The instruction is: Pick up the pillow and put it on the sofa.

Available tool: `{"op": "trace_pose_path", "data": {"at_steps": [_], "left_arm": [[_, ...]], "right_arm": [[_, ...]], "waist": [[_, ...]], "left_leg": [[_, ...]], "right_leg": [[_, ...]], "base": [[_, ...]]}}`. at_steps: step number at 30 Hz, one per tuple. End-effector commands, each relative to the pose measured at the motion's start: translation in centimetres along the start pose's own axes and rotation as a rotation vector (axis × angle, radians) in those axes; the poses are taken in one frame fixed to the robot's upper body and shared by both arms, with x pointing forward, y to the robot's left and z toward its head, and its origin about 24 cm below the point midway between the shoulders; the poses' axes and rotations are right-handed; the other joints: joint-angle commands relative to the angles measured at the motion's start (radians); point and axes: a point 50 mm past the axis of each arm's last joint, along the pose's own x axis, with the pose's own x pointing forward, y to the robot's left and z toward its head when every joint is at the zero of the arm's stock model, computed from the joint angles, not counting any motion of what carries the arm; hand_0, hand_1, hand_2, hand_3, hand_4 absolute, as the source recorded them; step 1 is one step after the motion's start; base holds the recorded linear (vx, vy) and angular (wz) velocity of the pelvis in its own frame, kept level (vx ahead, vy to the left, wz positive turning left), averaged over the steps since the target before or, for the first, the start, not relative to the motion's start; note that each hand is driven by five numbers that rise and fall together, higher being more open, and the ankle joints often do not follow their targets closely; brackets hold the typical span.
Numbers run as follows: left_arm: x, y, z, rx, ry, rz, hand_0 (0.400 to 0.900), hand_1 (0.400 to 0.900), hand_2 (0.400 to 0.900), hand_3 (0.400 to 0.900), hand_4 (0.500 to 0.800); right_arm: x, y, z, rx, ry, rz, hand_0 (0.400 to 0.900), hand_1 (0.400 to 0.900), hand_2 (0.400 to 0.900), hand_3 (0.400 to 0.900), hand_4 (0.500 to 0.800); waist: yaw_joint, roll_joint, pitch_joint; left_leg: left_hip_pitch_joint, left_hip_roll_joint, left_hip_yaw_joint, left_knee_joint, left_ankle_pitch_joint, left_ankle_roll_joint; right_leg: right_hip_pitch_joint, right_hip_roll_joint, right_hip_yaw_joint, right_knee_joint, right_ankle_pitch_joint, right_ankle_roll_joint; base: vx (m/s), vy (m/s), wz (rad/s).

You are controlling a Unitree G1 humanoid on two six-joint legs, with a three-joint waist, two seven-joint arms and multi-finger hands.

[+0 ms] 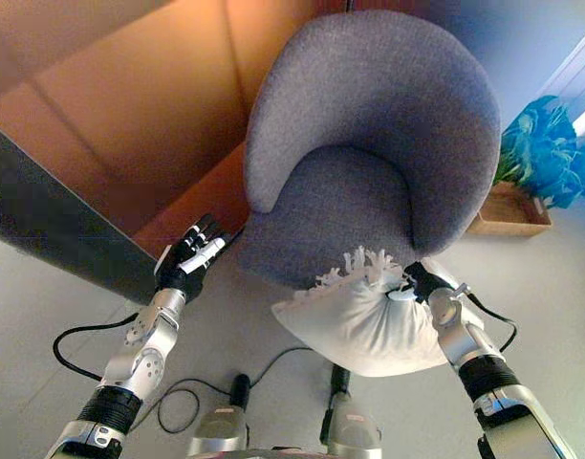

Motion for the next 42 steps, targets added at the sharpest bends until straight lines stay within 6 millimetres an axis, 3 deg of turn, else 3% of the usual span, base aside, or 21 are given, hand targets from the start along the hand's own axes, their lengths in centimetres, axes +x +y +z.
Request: {"op": "trace_pose_path", "data": {"at_steps": [1, 9, 18, 25, 36, 37, 38, 42], "left_arm": [[-0.3, -0.5, -0.6, 0.024, -0.012, -0.058, 0.900, 0.900, 0.900, 0.900, 0.800], [-1.0, -0.1, -1.5, 0.031, 0.033, -0.085, 0.900, 0.900, 0.900, 0.900, 0.800], [-2.0, 0.6, -2.8, 0.041, 0.096, -0.114, 0.900, 0.900, 0.900, 0.900, 0.800], [-2.4, 0.2, -3.2, 0.054, 0.121, -0.170, 0.900, 0.900, 0.900, 0.900, 0.800], [-1.2, -1.4, -1.8, 0.072, 0.076, -0.242, 0.900, 0.900, 0.900, 0.900, 0.800], [-1.1, -1.6, -1.6, 0.072, 0.069, -0.246, 0.900, 0.900, 0.900, 0.900, 0.800], [-0.8, -1.9, -1.2, 0.074, 0.052, -0.254, 0.900, 0.900, 0.900, 0.900, 0.800], [-0.4, -2.3, -0.5, 0.066, 0.013, -0.256, 0.900, 0.900, 0.900, 0.900, 0.800]], "right_arm": [[-1.4, -11.0, 3.5, -0.124, -0.127, -0.349, 0.400, 0.400, 0.400, 0.400, 0.500], [-2.1, -16.2, 5.3, -0.098, -0.122, -0.423, 0.400, 0.400, 0.400, 0.400, 0.500], [-2.4, -20.6, 4.9, -0.087, -0.015, -0.434, 0.400, 0.400, 0.400, 0.400, 0.500], [-2.5, -22.0, 3.6, -0.105, 0.113, -0.414, 0.400, 0.400, 0.400, 0.400, 0.500], [-2.3, -22.6, 4.1, -0.089, 0.165, -0.506, 0.402, 0.402, 0.402, 0.402, 0.501], [-2.4, -22.7, 4.3, -0.093, 0.168, -0.523, 0.567, 0.567, 0.567, 0.567, 0.600], [-2.5, -23.0, 4.6, -0.091, 0.169, -0.555, 0.900, 0.900, 0.900, 0.900, 0.800], [-2.7, -23.4, 5.1, -0.083, 0.167, -0.596, 0.900, 0.900, 0.900, 0.900, 0.800]], "waist": [[-0.010, -0.021, -0.221], [0.017, -0.021, -0.254], [0.053, -0.018, -0.280], [0.081, -0.019, -0.276], [0.112, -0.005, -0.214], [0.114, -0.003, -0.209], [0.116, 0.001, -0.197], [0.116, 0.009, -0.173]], "left_leg": [[-0.026, 0.002, -0.002, 0.027, -0.008, 0.006], [-0.015, 0.008, -0.013, 0.015, -0.006, -0.001], [-0.006, 0.019, -0.027, -0.002, -0.002, -0.013], [-0.012, 0.022, -0.045, -0.006, 0.008, -0.015], [-0.058, 0.028, -0.076, 0.001, 0.029, -0.012], [-0.064, 0.029, -0.078, 0.002, 0.030, -0.012], [-0.076, 0.028, -0.080, 0.003, 0.032, -0.011], [-0.098, 0.023, -0.087, 0.001, 0.038, -0.006]], "right_leg": [[0.083, -0.075, -0.011, 0.051, -0.042, 0.112], [0.103, -0.076, -0.026, 0.040, -0.045, 0.115], [0.133, -0.070, -0.057, 0.015, -0.050, 0.115], [0.137, -0.064, -0.066, 0.010, -0.051, 0.111], [0.105, -0.057, -0.063, 0.015, -0.040, 0.106], [0.100, -0.057, -0.062, 0.015, -0.039, 0.106], [0.091, -0.057, -0.061, 0.015, -0.038, 0.106], [0.072, -0.055, -0.056, 0.014, -0.035, 0.104]], "base": [[0.09, -0.009, 0.02], [0.08, -0.001, 0.04], [0.10, 0.005, 0.07], [0.09, -0.012, 0.10], [0.00, -0.028, 0.06], [-0.10, -0.020, 0.00], [-0.13, -0.017, -0.02], [-0.12, 0.006, -0.03]]}}
